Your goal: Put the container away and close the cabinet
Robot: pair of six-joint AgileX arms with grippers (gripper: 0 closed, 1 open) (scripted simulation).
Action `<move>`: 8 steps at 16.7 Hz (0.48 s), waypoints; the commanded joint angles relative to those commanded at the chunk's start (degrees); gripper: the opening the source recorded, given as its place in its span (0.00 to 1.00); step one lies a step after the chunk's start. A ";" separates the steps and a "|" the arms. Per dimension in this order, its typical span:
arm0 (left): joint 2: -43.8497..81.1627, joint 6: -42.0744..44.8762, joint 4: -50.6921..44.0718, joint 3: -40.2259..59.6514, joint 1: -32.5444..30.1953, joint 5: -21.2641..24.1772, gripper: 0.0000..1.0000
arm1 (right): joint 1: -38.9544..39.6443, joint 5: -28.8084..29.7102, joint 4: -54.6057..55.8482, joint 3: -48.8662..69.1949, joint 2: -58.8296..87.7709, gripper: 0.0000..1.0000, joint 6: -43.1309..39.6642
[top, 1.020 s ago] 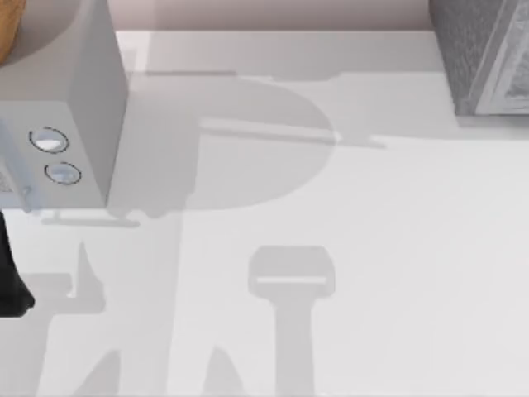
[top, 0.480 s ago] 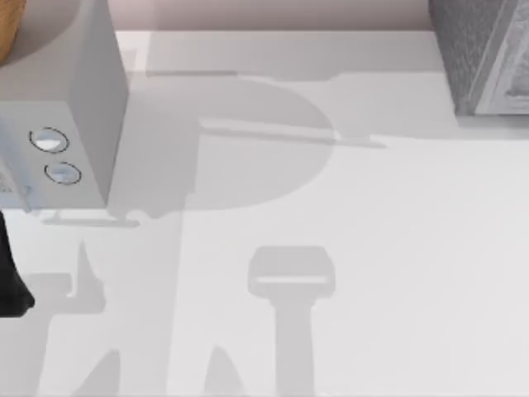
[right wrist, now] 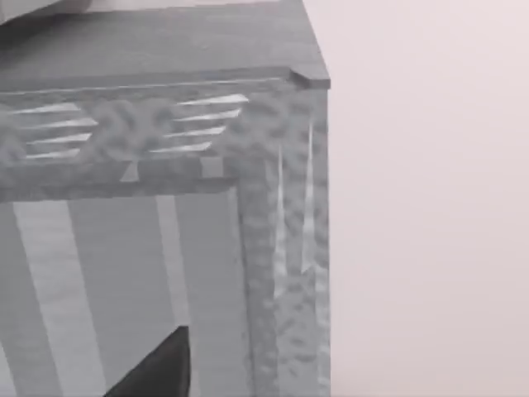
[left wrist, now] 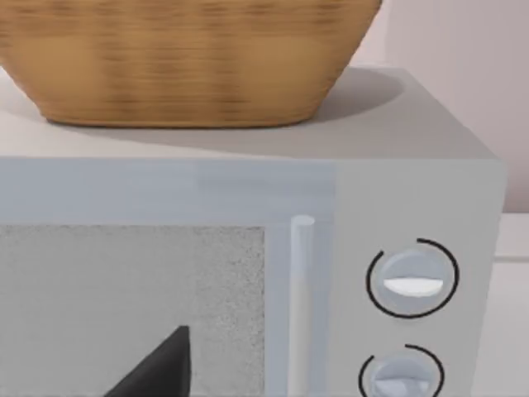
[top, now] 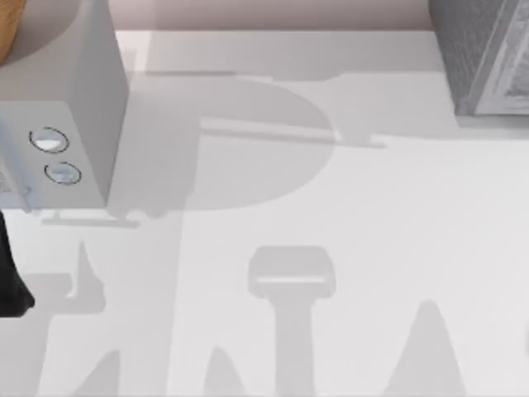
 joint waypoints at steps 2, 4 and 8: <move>0.00 0.00 0.00 0.00 0.00 0.00 1.00 | 0.35 0.31 -8.47 7.33 -1.83 1.00 -0.01; 0.00 0.00 0.00 0.00 0.00 0.00 1.00 | 0.75 0.67 -14.56 12.96 -3.48 1.00 -0.03; 0.00 0.00 0.00 0.00 0.00 0.00 1.00 | 1.17 1.07 -19.31 17.56 -5.03 1.00 -0.05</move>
